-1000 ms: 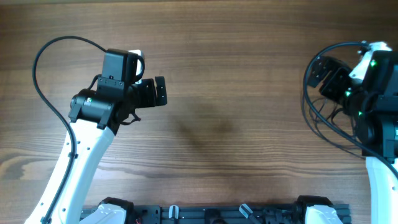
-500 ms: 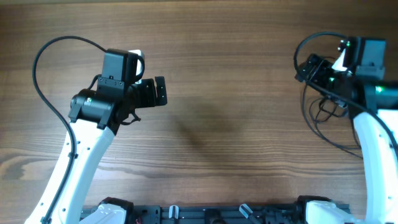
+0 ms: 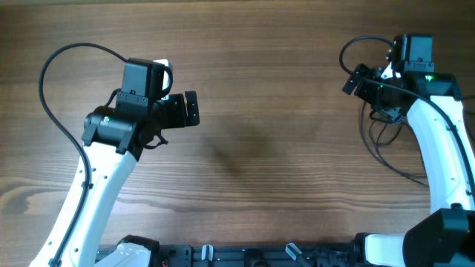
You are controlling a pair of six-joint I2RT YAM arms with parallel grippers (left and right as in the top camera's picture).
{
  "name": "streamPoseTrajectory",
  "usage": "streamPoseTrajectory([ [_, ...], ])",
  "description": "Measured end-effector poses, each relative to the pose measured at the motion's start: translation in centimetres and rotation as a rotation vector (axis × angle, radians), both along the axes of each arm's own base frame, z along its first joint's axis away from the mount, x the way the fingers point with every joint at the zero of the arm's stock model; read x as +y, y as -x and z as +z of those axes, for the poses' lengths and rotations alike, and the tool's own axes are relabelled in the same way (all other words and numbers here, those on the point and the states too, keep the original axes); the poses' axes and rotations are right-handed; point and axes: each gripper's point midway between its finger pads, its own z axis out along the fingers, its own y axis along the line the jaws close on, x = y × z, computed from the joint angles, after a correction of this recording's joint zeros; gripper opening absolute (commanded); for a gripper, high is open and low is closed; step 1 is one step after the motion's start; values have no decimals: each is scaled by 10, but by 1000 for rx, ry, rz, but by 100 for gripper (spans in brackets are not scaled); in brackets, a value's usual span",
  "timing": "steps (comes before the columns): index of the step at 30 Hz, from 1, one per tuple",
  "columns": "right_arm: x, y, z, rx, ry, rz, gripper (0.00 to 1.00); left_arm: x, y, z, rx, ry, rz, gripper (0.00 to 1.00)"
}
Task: Untangle cables
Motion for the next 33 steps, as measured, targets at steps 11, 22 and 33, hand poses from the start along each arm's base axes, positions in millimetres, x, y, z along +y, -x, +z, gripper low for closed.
streamPoseTrajectory([
  [11,-1,-7,3,-31,2,0,100,-6,-23,18,-119,30,0,100],
  [22,0,-7,3,-30,2,0,100,-9,-12,71,-748,284,16,100],
  [33,-1,-7,3,-30,2,0,100,58,64,38,-1137,444,246,100],
])
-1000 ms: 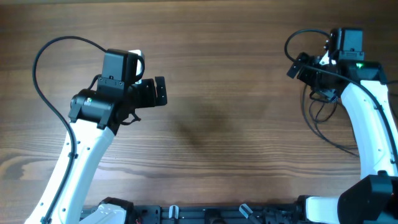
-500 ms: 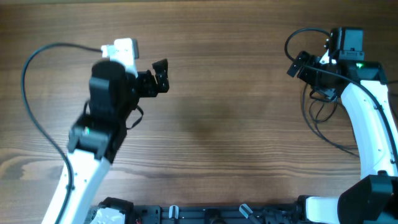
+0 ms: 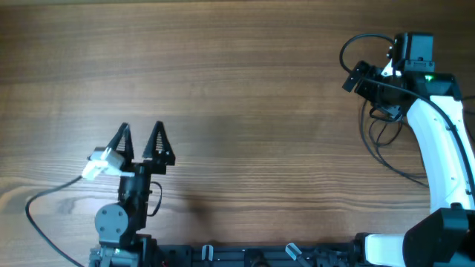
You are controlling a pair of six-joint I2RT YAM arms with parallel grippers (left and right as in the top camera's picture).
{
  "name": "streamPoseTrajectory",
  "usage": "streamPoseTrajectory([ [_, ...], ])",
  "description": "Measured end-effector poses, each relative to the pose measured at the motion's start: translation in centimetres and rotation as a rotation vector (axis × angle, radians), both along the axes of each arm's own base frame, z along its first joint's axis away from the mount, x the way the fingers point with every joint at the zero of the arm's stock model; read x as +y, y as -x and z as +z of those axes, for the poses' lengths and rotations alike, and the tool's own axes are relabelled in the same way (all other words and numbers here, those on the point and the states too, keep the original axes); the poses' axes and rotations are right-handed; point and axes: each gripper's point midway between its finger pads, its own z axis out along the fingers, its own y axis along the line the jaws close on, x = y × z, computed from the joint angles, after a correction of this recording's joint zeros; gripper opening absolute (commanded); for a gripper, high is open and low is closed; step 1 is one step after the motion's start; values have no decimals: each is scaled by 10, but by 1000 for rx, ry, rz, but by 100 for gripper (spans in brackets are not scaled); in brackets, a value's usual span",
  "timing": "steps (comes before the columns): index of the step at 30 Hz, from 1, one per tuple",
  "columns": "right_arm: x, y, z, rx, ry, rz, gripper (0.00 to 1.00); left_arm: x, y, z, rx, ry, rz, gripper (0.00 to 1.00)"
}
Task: Untangle cables
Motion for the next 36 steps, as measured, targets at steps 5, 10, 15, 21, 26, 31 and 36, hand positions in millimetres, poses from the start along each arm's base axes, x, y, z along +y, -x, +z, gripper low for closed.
streamPoseTrajectory([
  [5,0,0,0,0,0,0,100,24,5,-47,148,54,98,100],
  [10,0,0,0,0,0,0,100,35,12,-80,270,62,156,100],
  [15,0,0,0,0,0,1,100,31,12,-80,269,23,136,100],
  [21,0,0,0,0,0,1,100,31,12,-80,269,15,133,100],
  [26,0,0,0,0,0,0,100,31,12,-80,269,15,133,100],
  [31,0,0,0,0,0,1,100,31,12,-80,269,15,133,100],
  [36,0,-1,0,-5,1,0,100,31,12,-80,269,15,133,100],
])
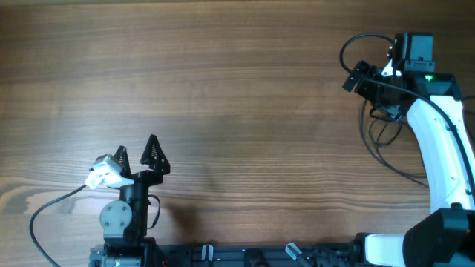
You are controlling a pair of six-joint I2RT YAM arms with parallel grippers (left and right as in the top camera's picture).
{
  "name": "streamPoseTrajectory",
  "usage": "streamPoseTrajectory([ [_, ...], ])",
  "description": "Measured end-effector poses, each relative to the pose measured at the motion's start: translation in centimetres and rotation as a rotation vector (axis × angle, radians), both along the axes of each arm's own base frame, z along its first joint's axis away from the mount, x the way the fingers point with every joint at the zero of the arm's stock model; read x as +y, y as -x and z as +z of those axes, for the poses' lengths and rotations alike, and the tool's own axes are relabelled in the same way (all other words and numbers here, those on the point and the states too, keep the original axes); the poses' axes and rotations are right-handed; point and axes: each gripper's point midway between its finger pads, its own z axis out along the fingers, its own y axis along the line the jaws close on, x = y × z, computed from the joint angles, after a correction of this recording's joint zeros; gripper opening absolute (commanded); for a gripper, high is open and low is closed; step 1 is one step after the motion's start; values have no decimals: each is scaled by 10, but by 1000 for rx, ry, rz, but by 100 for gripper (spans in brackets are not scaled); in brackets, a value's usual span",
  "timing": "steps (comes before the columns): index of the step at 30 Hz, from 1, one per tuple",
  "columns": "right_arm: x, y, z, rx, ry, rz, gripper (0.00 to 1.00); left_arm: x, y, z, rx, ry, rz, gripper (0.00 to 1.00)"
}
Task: Untangle cables
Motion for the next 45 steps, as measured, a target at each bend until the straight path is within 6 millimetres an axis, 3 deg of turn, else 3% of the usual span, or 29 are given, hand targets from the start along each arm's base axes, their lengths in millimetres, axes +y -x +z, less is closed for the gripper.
streamPoseTrajectory([
  [5,6,-17,17,-103,6,16,100,0,0,0,0,0,0,100],
  [10,44,-37,105,-528,52,152,100,0,0,0,0,0,0,100],
  [11,61,-30,124,-644,74,224,100,0,0,0,0,0,0,100],
  [13,74,-24,141,-796,90,270,100,0,0,0,0,-1,0,100],
  [16,76,-4,144,-972,108,279,100,0,0,0,0,-3,-1,100],
  [20,71,33,130,-1134,118,265,100,0,0,0,0,-3,-1,100],
  [23,66,65,103,-1200,137,265,100,-1,0,0,1,-3,-4,100],
  [27,62,91,67,-1205,141,265,100,-1,0,0,1,-3,-4,100],
  [32,57,110,30,-1163,158,260,100,-1,0,0,0,-3,-4,99],
  [38,48,124,10,-1087,260,283,100,-1,0,0,1,-3,-4,100],
  [40,45,127,18,-1122,320,299,100,-1,0,0,1,-3,-4,100],
  [45,36,126,17,-1105,451,331,100,-1,0,0,1,-3,-4,100],
])
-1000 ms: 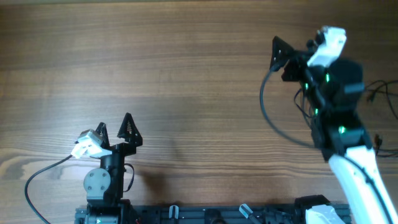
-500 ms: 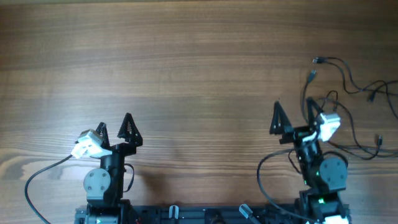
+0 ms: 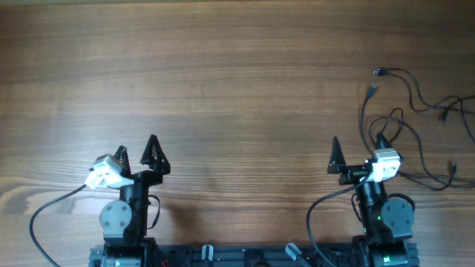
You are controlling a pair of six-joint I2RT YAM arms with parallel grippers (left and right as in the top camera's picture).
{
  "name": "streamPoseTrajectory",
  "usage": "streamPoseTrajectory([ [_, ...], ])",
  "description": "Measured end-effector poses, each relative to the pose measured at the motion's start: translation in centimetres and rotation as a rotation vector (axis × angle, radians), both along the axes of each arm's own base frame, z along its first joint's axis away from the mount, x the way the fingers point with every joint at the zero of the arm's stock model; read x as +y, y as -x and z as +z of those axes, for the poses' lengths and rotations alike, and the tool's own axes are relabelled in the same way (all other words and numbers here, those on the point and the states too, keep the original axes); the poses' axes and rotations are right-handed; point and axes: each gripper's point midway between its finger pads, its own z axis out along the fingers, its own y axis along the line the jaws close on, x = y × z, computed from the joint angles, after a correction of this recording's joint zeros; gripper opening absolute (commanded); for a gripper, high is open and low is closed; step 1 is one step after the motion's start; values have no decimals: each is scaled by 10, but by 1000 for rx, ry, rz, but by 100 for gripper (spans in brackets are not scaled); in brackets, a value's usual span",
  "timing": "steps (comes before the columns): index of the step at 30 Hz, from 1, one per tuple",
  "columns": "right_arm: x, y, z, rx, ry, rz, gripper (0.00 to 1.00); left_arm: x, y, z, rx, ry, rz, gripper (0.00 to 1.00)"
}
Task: Untangle cables
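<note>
Thin black cables [image 3: 413,95] lie loosely spread on the wooden table at the far right. Their small plugs show at several ends, two of them near the upper left of the bunch. Some strands still cross each other near the middle loop [image 3: 387,126]. My right gripper [image 3: 358,150] is pulled back at the near edge, just left of and below the cables. It is open, with nothing between its fingers. My left gripper [image 3: 138,153] sits at the near left edge, also open and empty, far from the cables.
The wooden table [image 3: 237,89] fills the view. Each arm's own grey lead curls beside its base at the near edge. The black base rail [image 3: 245,256] runs along the bottom.
My right arm was stretched out over the cables at the far right. It is now folded back at the near edge, and the cables lie uncovered. The left arm has not moved.
At first my left arm reached over the mid-left of the table and the right arm hovered over the cables. The left arm then stood folded at the near edge, gripper open, and stayed there. Now the right arm is back too.
</note>
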Motion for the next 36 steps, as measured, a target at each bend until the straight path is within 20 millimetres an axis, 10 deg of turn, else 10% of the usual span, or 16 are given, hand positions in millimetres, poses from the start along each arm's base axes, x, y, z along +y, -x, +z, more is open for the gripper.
streamPoseTrajectory([
  [6,-26,-1,0,0,39,-103,100,0,0,0,0,0,0,100],
  [36,-26,-1,0,0,43,-105,100,0,0,0,0,0,0,100],
])
